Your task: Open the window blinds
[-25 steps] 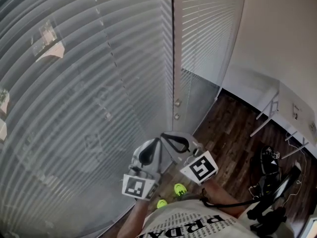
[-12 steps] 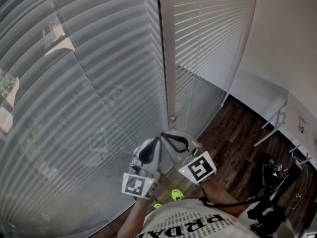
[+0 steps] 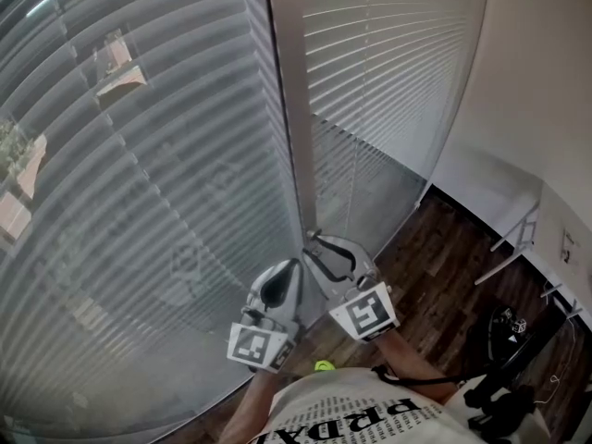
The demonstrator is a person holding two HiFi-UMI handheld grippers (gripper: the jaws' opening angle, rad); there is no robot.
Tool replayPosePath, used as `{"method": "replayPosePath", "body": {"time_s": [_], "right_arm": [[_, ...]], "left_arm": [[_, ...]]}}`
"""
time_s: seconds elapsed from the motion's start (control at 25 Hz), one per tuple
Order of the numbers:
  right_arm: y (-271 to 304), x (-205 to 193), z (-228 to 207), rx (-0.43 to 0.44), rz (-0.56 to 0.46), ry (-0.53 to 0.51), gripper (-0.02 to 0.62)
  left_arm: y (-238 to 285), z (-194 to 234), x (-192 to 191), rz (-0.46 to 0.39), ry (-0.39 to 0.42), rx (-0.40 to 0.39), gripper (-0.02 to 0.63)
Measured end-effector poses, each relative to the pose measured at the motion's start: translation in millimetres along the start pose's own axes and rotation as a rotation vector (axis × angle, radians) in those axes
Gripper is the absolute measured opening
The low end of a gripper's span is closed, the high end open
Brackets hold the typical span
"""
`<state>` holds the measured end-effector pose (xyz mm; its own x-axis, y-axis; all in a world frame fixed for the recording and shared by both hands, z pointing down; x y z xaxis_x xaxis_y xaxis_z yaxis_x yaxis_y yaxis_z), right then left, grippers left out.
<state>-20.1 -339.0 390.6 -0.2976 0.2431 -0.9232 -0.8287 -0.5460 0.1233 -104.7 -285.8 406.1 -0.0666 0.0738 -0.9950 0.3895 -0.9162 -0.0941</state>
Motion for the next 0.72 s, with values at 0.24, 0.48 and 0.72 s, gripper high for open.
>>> {"method": "replayPosePath", "body": {"time_s": [0.24,0.48,0.72], "right_arm": [[9.8,-7.3,-16.0,-0.031,0.055,-0.056,0.123],[15.2,-10.2,-14.4,-0.024,0.067,-0.100,0.126],[25.0,-15.2,-16.0,-0.010,0.115,-0.175,0.123]], "left_arm": [[6.4,4.9,-4.5,0.020,-0.025,0.017,-0.009],[4.7,1.3,-1.8,0.025,-0.009,0.023,-0.009],[2.4,1.6,-3.5,0.037,0.002,0.005,-0.009]]}}
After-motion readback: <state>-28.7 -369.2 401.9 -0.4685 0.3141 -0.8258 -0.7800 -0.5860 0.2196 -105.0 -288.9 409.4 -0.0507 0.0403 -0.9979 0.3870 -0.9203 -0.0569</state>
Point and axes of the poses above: the fingertips, and each gripper's own axes: y forward along the fingers, z to its left, x out of its top, the point moved 6 cm from there along -y, backward along the fingers, and after that the axes turned 6 degrees about z, right-handed, at the moved point
